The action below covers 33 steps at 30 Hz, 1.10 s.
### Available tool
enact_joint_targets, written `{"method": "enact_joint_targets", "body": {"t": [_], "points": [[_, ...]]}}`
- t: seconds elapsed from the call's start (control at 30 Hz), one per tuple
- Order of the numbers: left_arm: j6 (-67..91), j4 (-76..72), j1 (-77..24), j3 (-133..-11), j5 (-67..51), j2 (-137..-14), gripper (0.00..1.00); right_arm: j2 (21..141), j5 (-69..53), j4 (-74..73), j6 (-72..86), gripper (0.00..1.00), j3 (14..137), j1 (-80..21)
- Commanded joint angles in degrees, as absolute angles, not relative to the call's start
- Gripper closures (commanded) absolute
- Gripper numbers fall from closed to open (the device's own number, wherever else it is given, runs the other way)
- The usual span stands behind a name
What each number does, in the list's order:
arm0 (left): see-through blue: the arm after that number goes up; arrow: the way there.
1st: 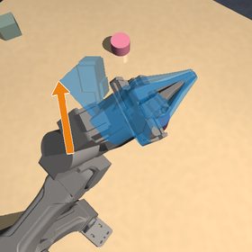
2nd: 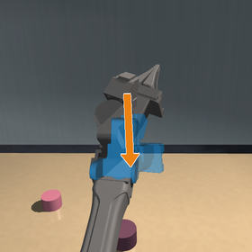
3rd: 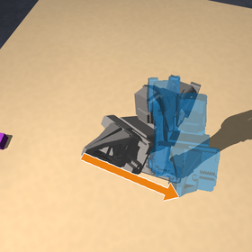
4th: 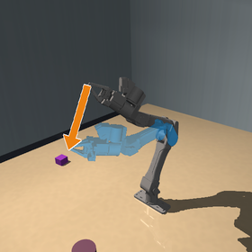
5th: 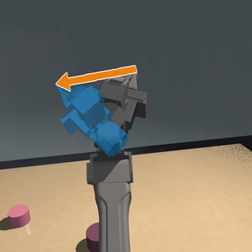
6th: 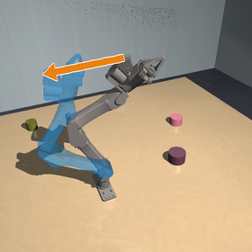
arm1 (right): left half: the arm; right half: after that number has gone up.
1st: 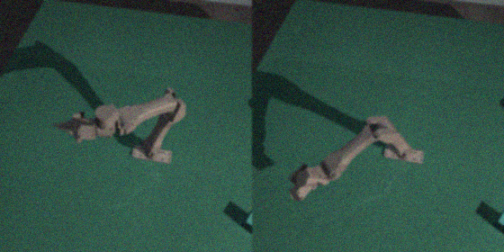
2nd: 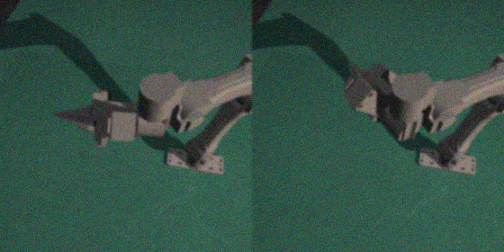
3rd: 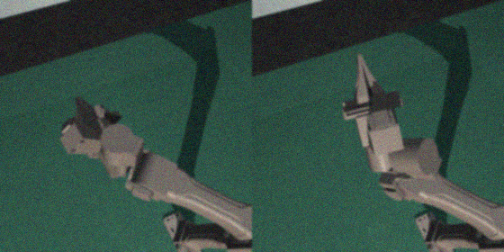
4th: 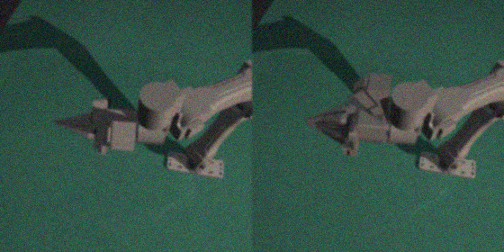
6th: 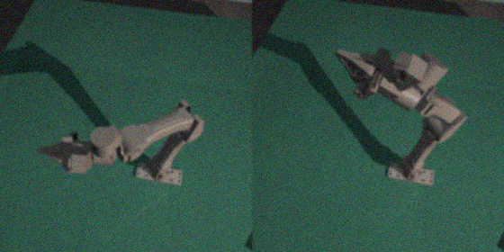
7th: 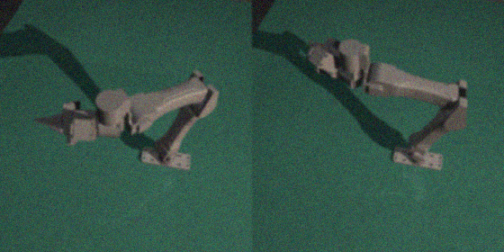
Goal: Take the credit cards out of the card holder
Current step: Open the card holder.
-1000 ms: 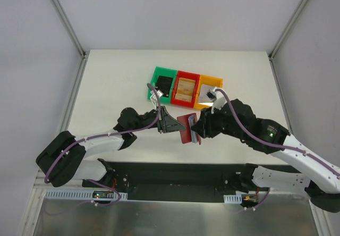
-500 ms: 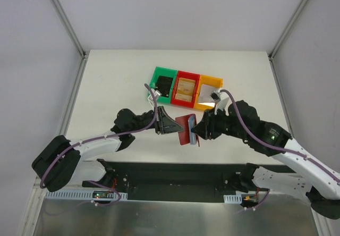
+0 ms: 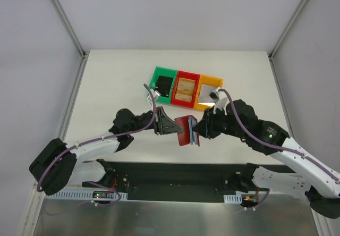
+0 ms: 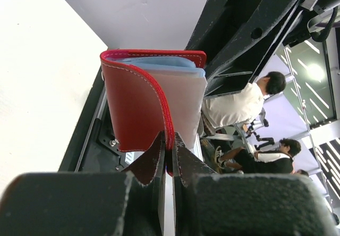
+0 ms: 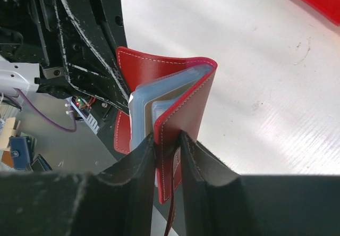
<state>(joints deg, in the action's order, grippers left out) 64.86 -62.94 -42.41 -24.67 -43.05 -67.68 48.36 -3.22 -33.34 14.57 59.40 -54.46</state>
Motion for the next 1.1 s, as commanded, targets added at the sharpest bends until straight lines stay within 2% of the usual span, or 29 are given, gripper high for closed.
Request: {"method": "enact_joint_targets", "body": {"t": [0.0, 0.13, 0.17, 0.2, 0.23, 0.27, 0.3, 0.37, 0.47, 0.6, 0.7, 0.77, 0.87, 0.93, 1.03, 1.07], "points": [[63.7, -66.3, -42.7, -26.4, -43.9, -65.5, 1.0, 48.7, -1.2, -33.7, 14.9, 0.76, 59.8, -54.2], [63.7, -66.3, -42.7, -26.2, -43.9, -65.5, 1.0, 48.6, -0.6, -34.3, 14.9, 0.84, 59.7, -54.1], [63.7, -66.1, -42.6, -26.2, -43.9, -65.4, 1.0, 48.7, -0.8, -34.4, 14.7, 0.95, 59.8, -54.0], [63.7, -65.8, -42.7, -26.1, -43.8, -65.5, 0.9, 48.7, -0.9, -34.4, 14.7, 1.0, 59.9, -54.0], [63.7, -65.7, -42.6, -25.9, -43.7, -65.5, 0.74, 48.4, -1.1, -34.5, 14.7, 1.0, 59.9, -53.9], [63.7, -65.7, -42.7, -25.8, -43.6, -65.5, 0.51, 48.3, -1.5, -34.4, 14.6, 1.0, 60.0, -53.9], [63.9, -65.7, -42.6, -25.7, -43.5, -65.6, 0.4, 48.4, -1.8, -34.4, 14.5, 1.0, 60.2, -53.9], [64.2, -66.3, -42.7, -25.3, -43.2, -65.6, 0.26, 48.3, -1.8, -34.5, 14.5, 1.0, 60.5, -53.9], [64.8, -67.3, -42.7, -25.1, -43.2, -65.9, 0.19, 48.4, -2.2, -34.8, 14.5, 1.0, 60.5, -53.9], [65.3, -68.2, -42.6, -25.2, -43.5, -66.7, 0.18, 48.3, -2.5, -34.4, 14.7, 1.0, 59.9, -53.9], [65.2, -68.3, -42.7, -25.2, -43.8, -67.0, 0.23, 48.3, -2.5, -34.0, 14.7, 1.0, 59.8, -53.9], [64.9, -68.3, -42.6, -25.4, -43.9, -67.1, 0.33, 48.0, -2.3, -33.8, 14.7, 1.0, 59.4, -53.9], [64.3, -67.2, -42.7, -25.8, -44.6, -67.2, 0.57, 47.1, -1.9, -33.3, 14.6, 1.0, 58.7, -53.9], [63.8, -65.9, -42.6, -26.2, -44.8, -67.2, 0.64, 46.9, -2.4, -33.0, 14.5, 1.0, 58.4, -53.8], [62.9, -64.5, -42.7, -26.1, -44.7, -67.0, 0.64, 46.9, -2.8, -32.9, 14.5, 1.0, 58.4, -53.7], [62.7, -63.9, -42.6, -26.1, -44.6, -66.9, 0.58, 46.8, -3.0, -32.8, 14.6, 1.0, 58.3, -53.8]]}}
